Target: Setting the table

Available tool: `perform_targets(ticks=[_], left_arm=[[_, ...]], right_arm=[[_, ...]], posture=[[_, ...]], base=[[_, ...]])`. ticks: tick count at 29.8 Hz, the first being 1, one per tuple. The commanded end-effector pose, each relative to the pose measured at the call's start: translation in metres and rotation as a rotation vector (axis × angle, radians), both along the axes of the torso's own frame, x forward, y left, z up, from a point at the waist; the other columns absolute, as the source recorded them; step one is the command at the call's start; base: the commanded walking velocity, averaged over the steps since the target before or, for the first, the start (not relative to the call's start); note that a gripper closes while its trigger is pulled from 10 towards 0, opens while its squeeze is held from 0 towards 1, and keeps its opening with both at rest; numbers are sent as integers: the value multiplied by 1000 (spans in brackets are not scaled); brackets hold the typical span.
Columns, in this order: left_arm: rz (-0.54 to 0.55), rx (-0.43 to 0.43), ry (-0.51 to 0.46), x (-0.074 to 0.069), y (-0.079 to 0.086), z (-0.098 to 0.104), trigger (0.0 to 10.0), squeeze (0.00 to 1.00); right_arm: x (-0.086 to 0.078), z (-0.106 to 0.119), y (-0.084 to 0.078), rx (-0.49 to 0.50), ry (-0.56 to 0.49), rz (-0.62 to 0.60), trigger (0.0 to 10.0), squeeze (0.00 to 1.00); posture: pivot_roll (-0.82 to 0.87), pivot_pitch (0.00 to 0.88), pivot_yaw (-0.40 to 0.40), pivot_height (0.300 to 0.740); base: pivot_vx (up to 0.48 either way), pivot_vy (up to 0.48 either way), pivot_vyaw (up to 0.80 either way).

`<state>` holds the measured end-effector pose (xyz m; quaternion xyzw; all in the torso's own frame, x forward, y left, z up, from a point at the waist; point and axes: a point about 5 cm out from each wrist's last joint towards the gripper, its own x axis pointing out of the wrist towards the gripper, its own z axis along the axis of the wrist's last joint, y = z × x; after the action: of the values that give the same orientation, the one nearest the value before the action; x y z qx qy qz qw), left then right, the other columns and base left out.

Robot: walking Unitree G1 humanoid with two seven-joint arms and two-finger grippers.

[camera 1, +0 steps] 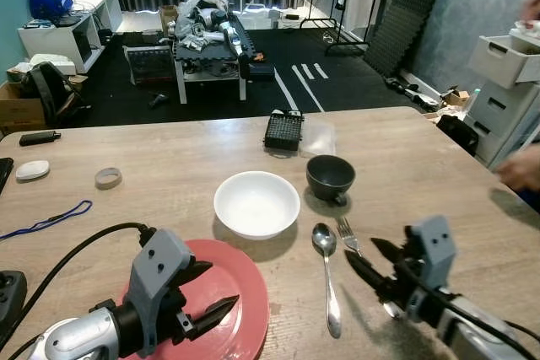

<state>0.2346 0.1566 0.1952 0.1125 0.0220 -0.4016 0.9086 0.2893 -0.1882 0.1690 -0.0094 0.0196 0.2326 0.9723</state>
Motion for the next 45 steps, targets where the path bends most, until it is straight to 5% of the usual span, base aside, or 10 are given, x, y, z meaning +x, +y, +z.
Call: perform_targets(ticks=[1,11,15,17,18,19,20,29,41,45], left_arm=[[7,13,21,0,0,-7,10000,0],[6,-1,16,1,-3,-6,10000,0],[8,-1,17,0,-2,-7,10000,0],[9,-2,18,0,-2,-7,10000,0],[10,-4,18,0,-2,-7,10000,0],[11,-6,18,0,-2,-7,10000,0],[11,-7,18,0,-2,-7,10000,0],[15,-9,21,-1,-2,-8,10000,0],[25,-13,27,0,-3,-11,10000,0],[53,-14,20,4,-2,-12,10000,0]], right_arm=[[-2,-10,-1,-15,49,-20,10000,0],[15,-32,-17,-23,118,-264,10000,0],[15,-31,-21,-34,118,-265,10000,0],[15,-33,-22,-49,125,-272,9176,0],[15,-35,-24,-64,138,-281,4275,0],[15,-37,-26,-83,143,-287,1098,0],[15,-39,-26,-95,146,-287,235,0],[11,-43,-18,-196,146,-207,0,0],[16,-40,-18,14,191,-253,0,0],[21,-28,-18,89,121,-299,0,0]], posture=[[93,156,48,740],[98,158,46,740],[97,159,44,740],[97,159,43,740],[96,158,42,740],[96,159,41,740],[96,158,41,740],[92,156,36,740],[91,155,30,740],[89,154,31,740]], base=[[0,0,0],[0,0,0],[0,0,0],[0,0,0],[0,0,0],[0,0,0],[0,0,0],[0,0,0],[0,0,0],[0,0,0]])
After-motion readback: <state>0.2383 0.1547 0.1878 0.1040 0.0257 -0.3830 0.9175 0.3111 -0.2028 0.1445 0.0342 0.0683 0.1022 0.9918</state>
